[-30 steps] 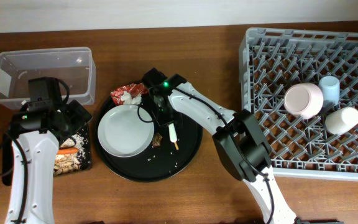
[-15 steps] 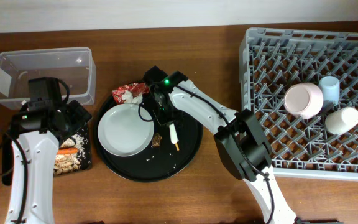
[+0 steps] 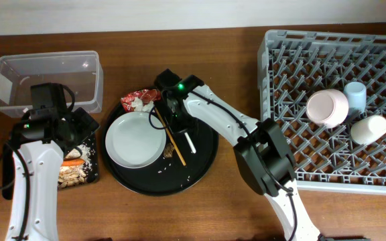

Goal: Sort waste into correct bins and load items into the dishwasher rack
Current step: 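Grasp the fork and place it in the rack, then move the right gripper back toward the round tray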

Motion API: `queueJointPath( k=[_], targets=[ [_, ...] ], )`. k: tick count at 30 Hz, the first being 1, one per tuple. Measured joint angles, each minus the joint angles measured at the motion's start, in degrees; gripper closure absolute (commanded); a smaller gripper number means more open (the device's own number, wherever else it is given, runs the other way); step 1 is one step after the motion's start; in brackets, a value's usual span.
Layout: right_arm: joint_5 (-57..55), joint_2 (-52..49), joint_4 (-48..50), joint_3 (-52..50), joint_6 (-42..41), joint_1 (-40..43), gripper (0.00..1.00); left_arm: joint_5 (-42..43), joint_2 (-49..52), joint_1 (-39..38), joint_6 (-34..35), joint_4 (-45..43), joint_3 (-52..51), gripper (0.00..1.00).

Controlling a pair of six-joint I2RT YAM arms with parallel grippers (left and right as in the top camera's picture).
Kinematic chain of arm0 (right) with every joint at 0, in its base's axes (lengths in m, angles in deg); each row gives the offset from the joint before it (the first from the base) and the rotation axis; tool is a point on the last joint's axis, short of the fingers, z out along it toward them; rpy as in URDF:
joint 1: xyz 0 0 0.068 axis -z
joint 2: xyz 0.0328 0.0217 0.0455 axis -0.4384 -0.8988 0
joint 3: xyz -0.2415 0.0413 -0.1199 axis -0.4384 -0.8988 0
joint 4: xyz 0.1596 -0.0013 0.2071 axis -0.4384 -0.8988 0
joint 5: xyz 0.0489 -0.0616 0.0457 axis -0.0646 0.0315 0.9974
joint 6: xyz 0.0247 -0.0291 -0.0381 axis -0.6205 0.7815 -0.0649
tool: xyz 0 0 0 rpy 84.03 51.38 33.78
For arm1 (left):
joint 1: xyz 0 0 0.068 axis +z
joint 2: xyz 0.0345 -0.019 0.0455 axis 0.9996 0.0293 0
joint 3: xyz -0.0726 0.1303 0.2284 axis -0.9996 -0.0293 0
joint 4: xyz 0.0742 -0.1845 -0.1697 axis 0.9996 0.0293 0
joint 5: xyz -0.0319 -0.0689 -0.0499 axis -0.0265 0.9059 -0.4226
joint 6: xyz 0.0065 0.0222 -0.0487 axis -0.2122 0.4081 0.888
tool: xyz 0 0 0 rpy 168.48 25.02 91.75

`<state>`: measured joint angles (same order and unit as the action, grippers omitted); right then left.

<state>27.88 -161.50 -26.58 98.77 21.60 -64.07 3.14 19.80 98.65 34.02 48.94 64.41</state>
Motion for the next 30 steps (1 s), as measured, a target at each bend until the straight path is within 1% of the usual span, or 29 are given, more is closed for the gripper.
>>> queueJointPath(
  k=[4,8,11,14,16,20,24,27,28,30],
  targets=[
    [-0.9,3.1,-1.3,0.0,0.0,0.3,0.96,0.0,0.0,0.0,0.0,0.0,0.0,0.01],
    [-1.0,10.3,-2.1,0.0,0.0,3.1,0.96,0.0,0.0,0.0,0.0,0.0,0.0,0.01],
    [-1.1,17.0,-2.5,0.0,0.4,8.5,0.96,0.0,0.0,0.0,0.0,0.0,0.0,0.01],
    [-1.5,22.7,-3.5,0.2,1.6,15.8,0.96,0.0,0.0,0.0,0.0,0.0,0.0,0.01],
    [-1.8,25.6,-3.6,0.5,3.3,22.3,0.96,0.0,0.0,0.0,0.0,0.0,0.0,0.01],
    [-2.1,25.9,-3.3,0.7,6.8,31.0,0.96,0.0,0.0,0.0,0.0,0.0,0.0,0.01],
    [-1.9,24.0,-1.4,0.7,8.3,34.4,0.95,0.0,0.0,0.0,0.0,0.0,0.0,0.01],
    [-2.0,21.2,-0.7,0.7,9.3,35.2,0.94,0.0,0.0,0.0,0.0,0.0,0.0,0.01],
    [-2.2,19.4,-0.3,0.7,9.5,35.3,0.93,0.0,0.0,0.0,0.0,0.0,0.0,0.01],
    [-2.2,17.2,0.1,0.7,9.7,35.3,0.77,0.0,0.0,0.0,0.0,0.0,0.0,0.01]
  ],
)
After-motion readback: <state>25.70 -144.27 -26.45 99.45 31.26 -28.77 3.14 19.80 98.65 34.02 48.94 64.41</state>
